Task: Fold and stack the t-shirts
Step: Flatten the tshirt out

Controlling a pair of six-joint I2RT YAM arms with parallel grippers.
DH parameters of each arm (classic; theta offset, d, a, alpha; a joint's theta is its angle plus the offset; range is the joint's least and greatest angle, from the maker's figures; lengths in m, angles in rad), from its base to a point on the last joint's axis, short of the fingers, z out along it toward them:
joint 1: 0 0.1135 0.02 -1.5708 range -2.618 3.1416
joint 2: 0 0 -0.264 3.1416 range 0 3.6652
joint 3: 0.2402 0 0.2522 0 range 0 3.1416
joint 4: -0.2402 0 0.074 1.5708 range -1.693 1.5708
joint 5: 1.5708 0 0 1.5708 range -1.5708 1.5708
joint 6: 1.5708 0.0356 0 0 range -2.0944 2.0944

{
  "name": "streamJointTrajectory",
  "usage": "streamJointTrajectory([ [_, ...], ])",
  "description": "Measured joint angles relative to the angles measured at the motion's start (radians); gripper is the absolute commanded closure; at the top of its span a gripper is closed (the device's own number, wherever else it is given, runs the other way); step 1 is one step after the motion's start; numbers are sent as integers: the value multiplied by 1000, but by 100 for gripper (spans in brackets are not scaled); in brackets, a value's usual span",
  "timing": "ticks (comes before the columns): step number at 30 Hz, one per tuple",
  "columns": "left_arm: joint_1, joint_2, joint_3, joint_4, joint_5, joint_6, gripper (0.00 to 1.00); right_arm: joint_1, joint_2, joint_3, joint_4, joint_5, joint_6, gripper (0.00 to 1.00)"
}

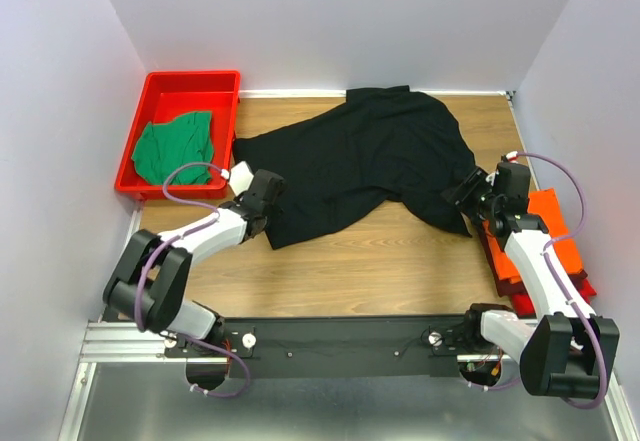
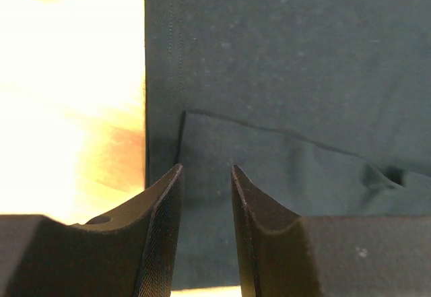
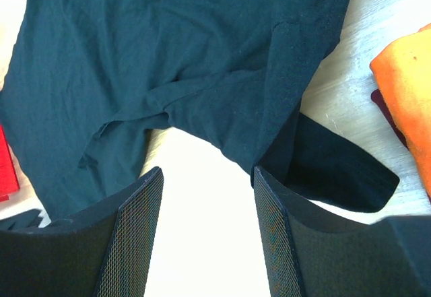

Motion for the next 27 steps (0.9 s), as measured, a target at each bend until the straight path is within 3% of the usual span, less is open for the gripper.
streamJointTrajectory([
  [6, 24, 105, 21, 1, 4, 10, 58, 0, 0, 0, 0, -5, -5, 37],
  [27, 62, 194, 104, 27, 18, 66, 63, 0, 11, 0, 0, -19, -14, 37],
])
